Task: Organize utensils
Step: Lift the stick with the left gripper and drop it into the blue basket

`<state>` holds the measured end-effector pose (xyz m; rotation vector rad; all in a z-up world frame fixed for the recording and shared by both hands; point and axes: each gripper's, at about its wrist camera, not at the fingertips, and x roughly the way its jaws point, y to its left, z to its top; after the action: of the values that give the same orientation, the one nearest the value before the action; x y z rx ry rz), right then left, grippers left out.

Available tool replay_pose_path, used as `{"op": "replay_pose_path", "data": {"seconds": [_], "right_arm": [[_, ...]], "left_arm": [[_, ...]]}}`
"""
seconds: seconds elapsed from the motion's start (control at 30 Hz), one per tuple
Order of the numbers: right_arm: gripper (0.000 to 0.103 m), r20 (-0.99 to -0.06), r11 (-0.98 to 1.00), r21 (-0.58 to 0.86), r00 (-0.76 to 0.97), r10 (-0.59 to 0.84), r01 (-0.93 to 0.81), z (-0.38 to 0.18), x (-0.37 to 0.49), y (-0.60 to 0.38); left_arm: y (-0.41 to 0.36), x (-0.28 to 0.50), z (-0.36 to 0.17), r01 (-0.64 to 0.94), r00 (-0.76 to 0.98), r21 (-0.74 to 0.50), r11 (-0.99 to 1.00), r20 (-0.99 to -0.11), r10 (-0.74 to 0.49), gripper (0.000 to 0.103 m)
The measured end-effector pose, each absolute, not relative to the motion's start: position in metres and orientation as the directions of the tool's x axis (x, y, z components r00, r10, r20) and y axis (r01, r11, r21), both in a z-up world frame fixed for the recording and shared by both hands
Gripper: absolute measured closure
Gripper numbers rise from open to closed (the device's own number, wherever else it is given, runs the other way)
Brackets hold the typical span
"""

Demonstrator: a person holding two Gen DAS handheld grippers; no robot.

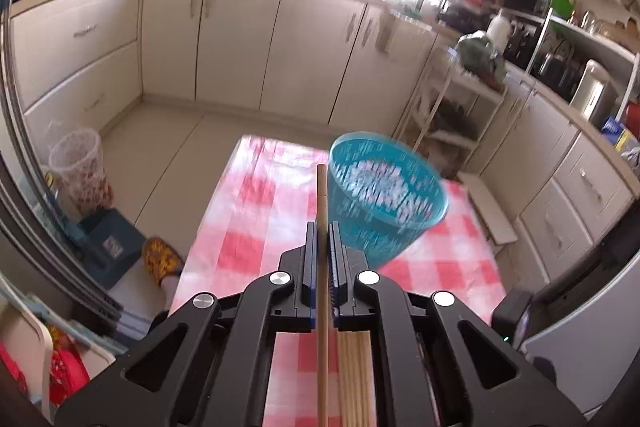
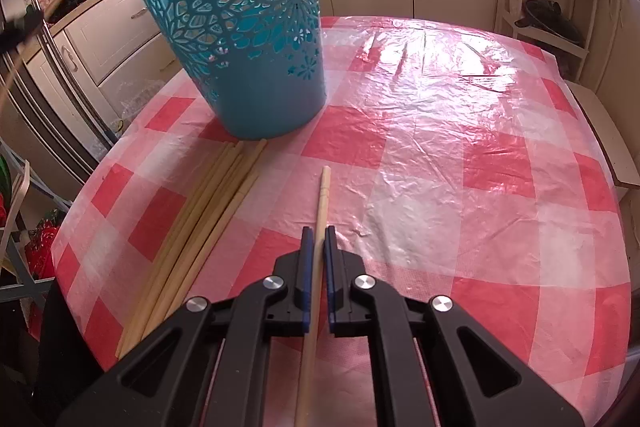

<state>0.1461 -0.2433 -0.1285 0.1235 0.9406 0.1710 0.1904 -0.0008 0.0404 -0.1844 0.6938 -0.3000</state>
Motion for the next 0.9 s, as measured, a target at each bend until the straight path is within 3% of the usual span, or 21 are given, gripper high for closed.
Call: {"op": "replay_pose_path", "data": {"seconds": [0.17, 0.4, 0.9], "right_arm": [[0.097, -0.785, 0.975, 0.205, 0.58, 0.218, -0.089, -0.13, 0.146, -0.248], [0.097, -0.772, 0.96, 0.266, 0.579, 0.264, -0.084, -0.133, 0.148, -0.258], [0.097, -0.764, 0.952, 0.293, 0.577, 0.287, -0.085, -0.136, 0.147, -0.264]], "left_arm": [[-0.025, 0.223, 0.098, 0.251, 0.815, -0.264, 0.931, -0.462, -0.351, 0.098], [-0.079, 0.277, 0.092, 0.192, 0.893, -0.235, 0.953, -0.361, -0.269, 0.098], [-0.102, 0.31, 0.023, 0.117, 0.875, -0.203, 0.972, -0.441, -0.197, 0.098]]}}
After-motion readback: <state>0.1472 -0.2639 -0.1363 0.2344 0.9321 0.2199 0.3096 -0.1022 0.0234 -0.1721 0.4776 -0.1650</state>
